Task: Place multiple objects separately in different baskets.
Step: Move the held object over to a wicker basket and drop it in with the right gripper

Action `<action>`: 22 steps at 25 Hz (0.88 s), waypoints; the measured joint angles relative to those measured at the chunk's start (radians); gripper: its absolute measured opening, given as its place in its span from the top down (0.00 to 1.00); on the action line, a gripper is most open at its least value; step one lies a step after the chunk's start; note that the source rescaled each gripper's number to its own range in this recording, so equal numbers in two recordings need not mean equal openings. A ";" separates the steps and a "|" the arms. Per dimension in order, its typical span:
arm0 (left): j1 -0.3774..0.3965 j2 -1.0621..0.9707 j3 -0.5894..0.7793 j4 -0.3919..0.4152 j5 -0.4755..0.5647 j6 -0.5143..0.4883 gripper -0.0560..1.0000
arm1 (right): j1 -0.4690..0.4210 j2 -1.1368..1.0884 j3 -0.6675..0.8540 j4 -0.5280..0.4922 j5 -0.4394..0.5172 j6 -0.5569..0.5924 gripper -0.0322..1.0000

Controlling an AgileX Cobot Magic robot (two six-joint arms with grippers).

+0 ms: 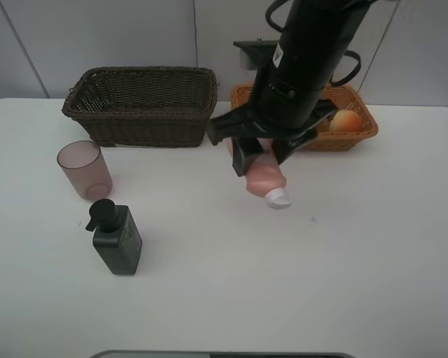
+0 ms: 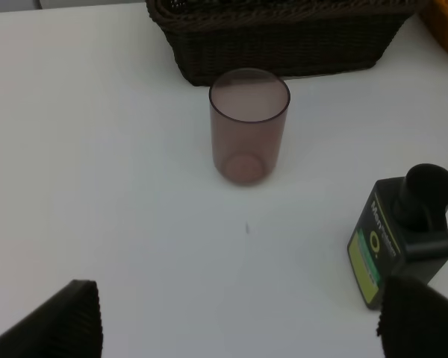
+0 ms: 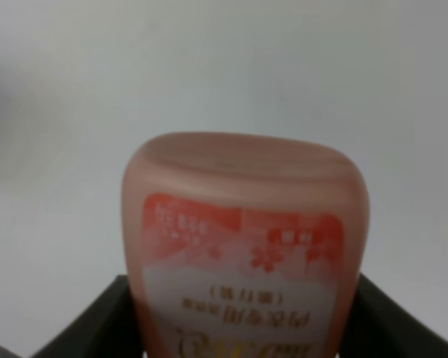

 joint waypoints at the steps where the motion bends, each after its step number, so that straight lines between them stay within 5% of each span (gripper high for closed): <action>1: 0.000 0.000 0.000 0.000 0.000 0.000 0.04 | 0.000 0.021 -0.029 0.000 0.005 -0.011 0.96; 14: 0.000 0.000 0.000 0.000 0.000 0.000 0.04 | -0.014 0.309 -0.529 -0.012 -0.025 -0.126 0.96; 22: 0.000 0.000 0.000 0.000 0.000 0.000 0.04 | -0.046 0.357 -0.565 -0.087 -0.340 -0.129 0.96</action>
